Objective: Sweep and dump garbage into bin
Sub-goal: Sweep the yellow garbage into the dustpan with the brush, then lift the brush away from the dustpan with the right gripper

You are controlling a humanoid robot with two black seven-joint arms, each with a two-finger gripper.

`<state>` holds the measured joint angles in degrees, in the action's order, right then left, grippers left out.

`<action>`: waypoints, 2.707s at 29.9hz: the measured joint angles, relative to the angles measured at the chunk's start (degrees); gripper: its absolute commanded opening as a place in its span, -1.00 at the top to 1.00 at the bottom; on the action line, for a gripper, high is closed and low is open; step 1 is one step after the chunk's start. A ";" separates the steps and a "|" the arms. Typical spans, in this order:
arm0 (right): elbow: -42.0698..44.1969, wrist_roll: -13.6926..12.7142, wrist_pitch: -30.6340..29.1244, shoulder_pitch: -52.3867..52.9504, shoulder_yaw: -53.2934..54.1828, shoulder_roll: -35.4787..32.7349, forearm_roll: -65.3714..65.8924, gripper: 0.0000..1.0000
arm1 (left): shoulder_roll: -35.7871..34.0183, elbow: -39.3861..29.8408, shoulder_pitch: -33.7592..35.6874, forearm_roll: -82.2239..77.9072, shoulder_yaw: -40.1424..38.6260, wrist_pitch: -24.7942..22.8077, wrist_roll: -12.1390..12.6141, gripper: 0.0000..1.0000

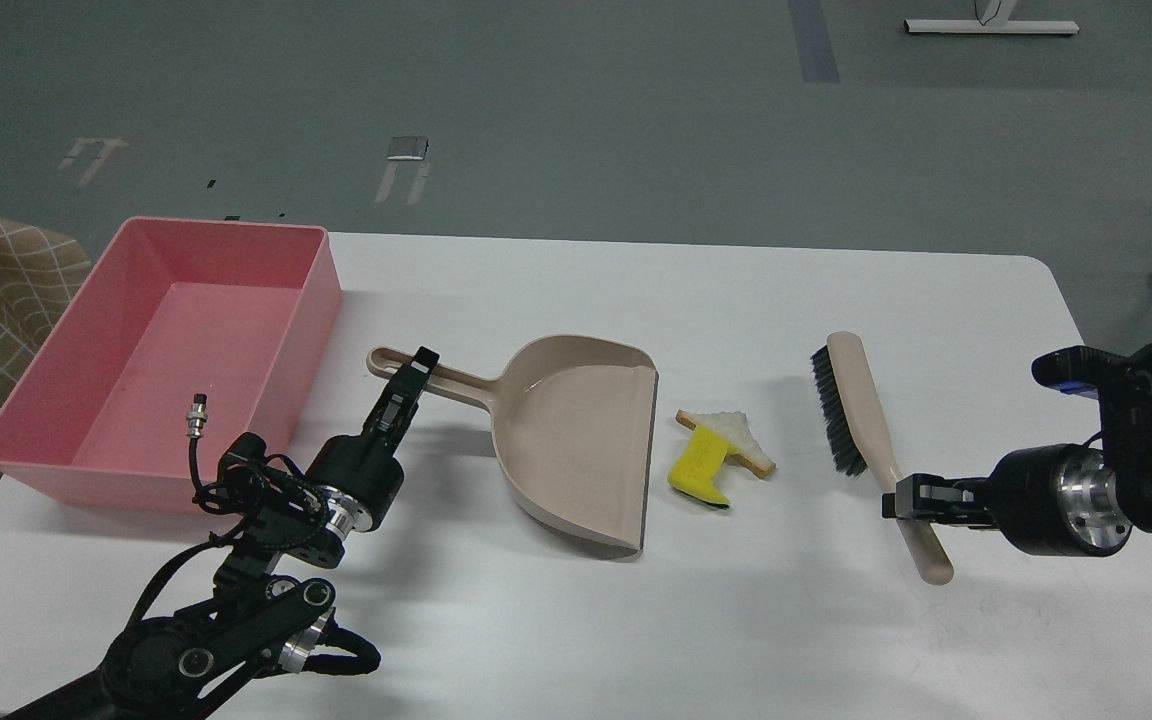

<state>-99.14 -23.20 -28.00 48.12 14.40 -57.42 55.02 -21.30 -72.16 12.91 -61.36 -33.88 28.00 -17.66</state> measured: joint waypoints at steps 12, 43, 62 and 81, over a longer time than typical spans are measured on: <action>0.00 0.00 0.00 -2.79 -0.08 2.52 0.00 0.93 | -0.12 0.00 0.01 0.01 0.04 0.00 0.00 1.00; 6.69 0.18 -0.02 -4.10 3.14 24.30 -0.97 0.93 | 0.12 0.00 0.06 -0.09 0.05 0.00 -0.01 1.00; 5.61 0.27 -0.02 -3.19 15.31 28.65 -2.93 0.91 | 0.34 0.00 -0.02 -0.09 0.04 0.00 0.02 1.00; 4.77 0.60 0.01 -3.11 26.68 22.58 -3.51 0.89 | 0.12 0.00 0.10 -0.08 0.05 0.00 -0.01 1.00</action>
<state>-94.37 -22.60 -27.99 45.02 41.08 -34.84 51.51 -21.18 -72.16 13.01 -61.43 -33.83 28.00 -17.67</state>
